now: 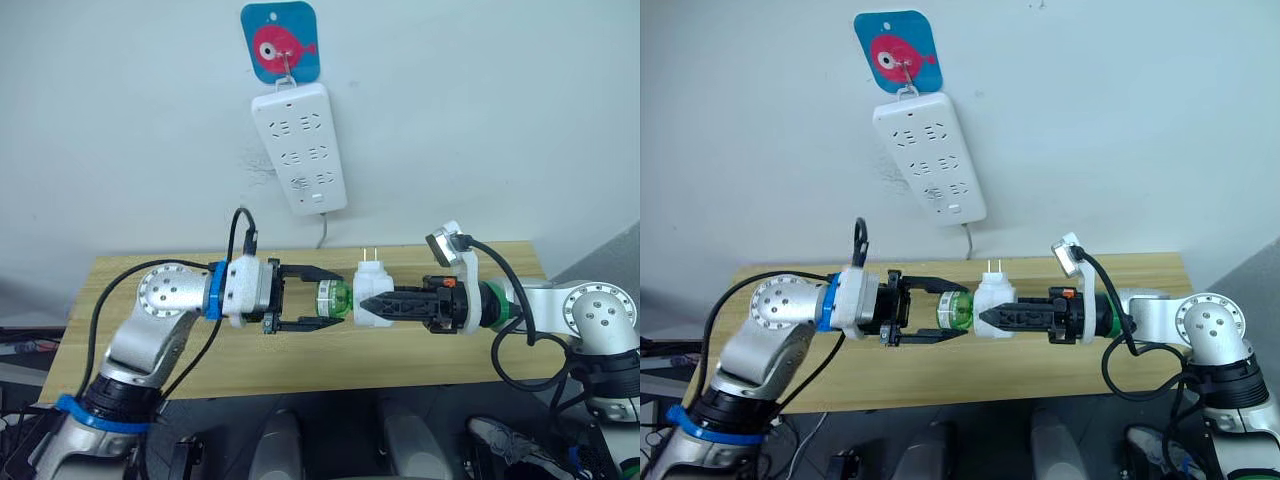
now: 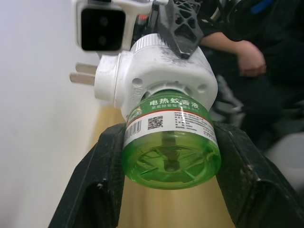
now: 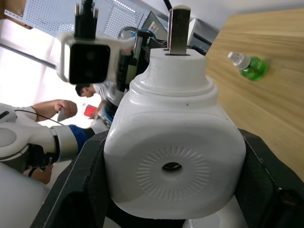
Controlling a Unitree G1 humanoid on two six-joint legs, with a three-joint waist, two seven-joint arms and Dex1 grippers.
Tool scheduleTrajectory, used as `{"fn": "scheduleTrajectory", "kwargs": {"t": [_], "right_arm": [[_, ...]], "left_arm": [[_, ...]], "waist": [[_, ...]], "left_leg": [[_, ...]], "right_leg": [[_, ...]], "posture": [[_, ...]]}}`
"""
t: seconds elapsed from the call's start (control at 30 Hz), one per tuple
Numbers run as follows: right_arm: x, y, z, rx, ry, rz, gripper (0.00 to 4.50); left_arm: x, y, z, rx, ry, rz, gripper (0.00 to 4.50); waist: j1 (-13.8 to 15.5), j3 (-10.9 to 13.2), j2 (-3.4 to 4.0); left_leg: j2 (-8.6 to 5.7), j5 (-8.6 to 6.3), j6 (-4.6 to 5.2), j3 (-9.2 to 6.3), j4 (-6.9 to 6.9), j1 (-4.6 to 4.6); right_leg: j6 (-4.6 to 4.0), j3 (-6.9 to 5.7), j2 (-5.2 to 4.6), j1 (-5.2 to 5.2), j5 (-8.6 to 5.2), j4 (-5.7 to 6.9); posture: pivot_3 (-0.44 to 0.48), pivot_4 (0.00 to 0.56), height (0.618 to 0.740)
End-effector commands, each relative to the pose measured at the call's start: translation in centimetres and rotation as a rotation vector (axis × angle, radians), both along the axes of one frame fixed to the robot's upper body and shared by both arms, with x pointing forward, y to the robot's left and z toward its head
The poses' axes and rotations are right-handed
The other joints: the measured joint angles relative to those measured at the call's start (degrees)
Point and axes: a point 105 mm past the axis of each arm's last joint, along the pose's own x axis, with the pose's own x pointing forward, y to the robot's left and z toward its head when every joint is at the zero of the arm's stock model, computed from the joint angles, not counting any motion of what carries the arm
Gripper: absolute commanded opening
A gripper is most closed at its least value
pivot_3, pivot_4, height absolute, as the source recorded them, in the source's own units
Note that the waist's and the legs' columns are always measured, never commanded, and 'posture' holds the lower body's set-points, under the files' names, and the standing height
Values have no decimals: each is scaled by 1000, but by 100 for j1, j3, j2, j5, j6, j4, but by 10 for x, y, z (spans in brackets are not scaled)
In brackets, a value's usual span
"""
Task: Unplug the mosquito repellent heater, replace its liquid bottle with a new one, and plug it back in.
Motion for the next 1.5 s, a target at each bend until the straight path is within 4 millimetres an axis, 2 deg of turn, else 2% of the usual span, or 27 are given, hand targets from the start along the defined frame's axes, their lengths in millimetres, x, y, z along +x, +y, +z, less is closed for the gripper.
{"fn": "scheduleTrajectory", "kwargs": {"t": [0.03,0.17,0.37,0.63,0.93,1.03,1.1,1.23,1.37,1.4,1.5], "right_arm": [[-5,-4,2,-14,-19,15,3025],[-5,-4,2,-15,-21,19,3025],[-6,-5,2,-19,-21,18,3025],[-6,-6,1,-28,-22,22,3025],[-3,-8,0,-38,-28,7,3025],[3,-13,-3,-68,-48,-42,3025],[12,-21,-12,-147,-73,-117,3025],[47,-62,-65,-578,-206,-369,3025],[66,-100,-103,-942,-283,-472,3025],[71,-110,-111,-1048,-302,-487,3025],[83,-116,-118,-1128,-338,-473,3025]], "left_arm": [[-2,9,19,-4,256,12,2281],[2,12,27,0,376,37,2281],[-7,21,23,73,449,2,2281],[-7,36,27,94,569,23,2281],[-10,43,27,121,623,50,2281],[-9,47,19,150,573,78,2281],[-3,51,9,161,515,137,2281],[3,58,-27,274,321,217,2281],[-2,58,-45,315,262,217,2281],[-2,58,-48,326,243,222,2281],[-1,59,-55,344,209,229,2281]], "waist": [[-6,0,0],[-6,0,0],[-7,0,0],[9,0,0],[8,1,-1],[4,1,-1],[6,1,0],[25,2,-1],[24,4,-1],[24,5,-2],[17,7,-1]], "left_leg": [[0,0,0,1,0,1],[1,0,0,3,-4,2],[2,0,0,4,-6,3],[2,0,-1,5,-4,2],[3,0,-1,8,-7,-1],[3,0,-1,9,-8,0],[3,0,-1,10,-9,2],[1,0,-1,13,-9,2],[-1,0,-2,19,-10,-3],[0,0,-2,19,-10,-4],[-1,0,-2,25,-8,-2]], "right_leg": [[3,1,0,1,-2,1],[-1,0,2,0,0,-3],[-2,1,2,-2,0,-2],[-2,1,2,-2,0,-2],[-2,4,1,-8,0,-3],[-2,4,0,-8,0,-3],[-3,6,0,-8,0,-2],[-3,8,-1,-9,0,-7],[-3,14,-4,-16,0,-8],[-3,15,-4,-17,0,-7],[-4,21,-6,-20,1,-5]], "posture": [[-104,210,725],[-105,211,725],[-100,210,725],[-91,211,725],[-86,215,725],[-87,216,725],[-89,222,725],[-96,231,725],[-96,235,725],[-97,235,725],[-95,237,725]]}}
